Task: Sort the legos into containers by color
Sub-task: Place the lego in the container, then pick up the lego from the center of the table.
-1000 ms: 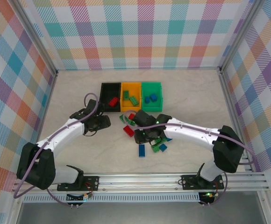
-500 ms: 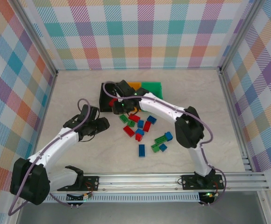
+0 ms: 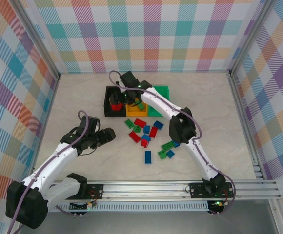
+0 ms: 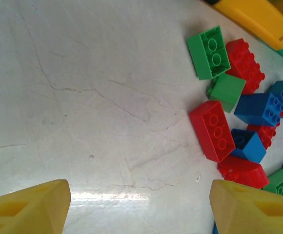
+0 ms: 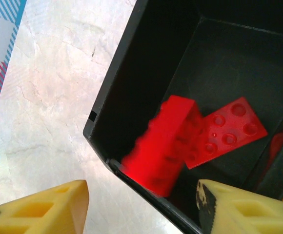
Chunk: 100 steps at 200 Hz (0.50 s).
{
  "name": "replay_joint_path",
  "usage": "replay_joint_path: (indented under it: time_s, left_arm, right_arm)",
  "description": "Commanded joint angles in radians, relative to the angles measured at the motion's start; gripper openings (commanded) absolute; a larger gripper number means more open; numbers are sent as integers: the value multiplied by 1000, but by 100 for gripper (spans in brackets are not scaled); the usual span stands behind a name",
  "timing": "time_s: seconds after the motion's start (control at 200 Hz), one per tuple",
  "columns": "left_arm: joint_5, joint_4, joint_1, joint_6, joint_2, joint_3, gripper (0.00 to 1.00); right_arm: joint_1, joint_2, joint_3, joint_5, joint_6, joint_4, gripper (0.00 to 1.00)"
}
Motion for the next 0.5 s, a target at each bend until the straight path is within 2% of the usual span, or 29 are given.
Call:
replay_joint_path:
  time_s: [0.0, 0.13, 0.27, 0.495]
  left_arm:
    - [39, 5, 9, 12, -14, -15, 75]
    - [73, 37, 9, 26, 6, -12, 75]
    - [138, 89, -6, 56, 55, -1, 75]
    - [161, 156, -106, 76, 168, 21, 75]
  right_arm:
    - [15, -69, -17, -37, -48, -21, 62]
    - [36, -210, -212, 22, -94, 28, 62]
    - [46, -386, -510, 69, -90, 112, 62]
    - [46, -657, -944, 159, -32, 234, 62]
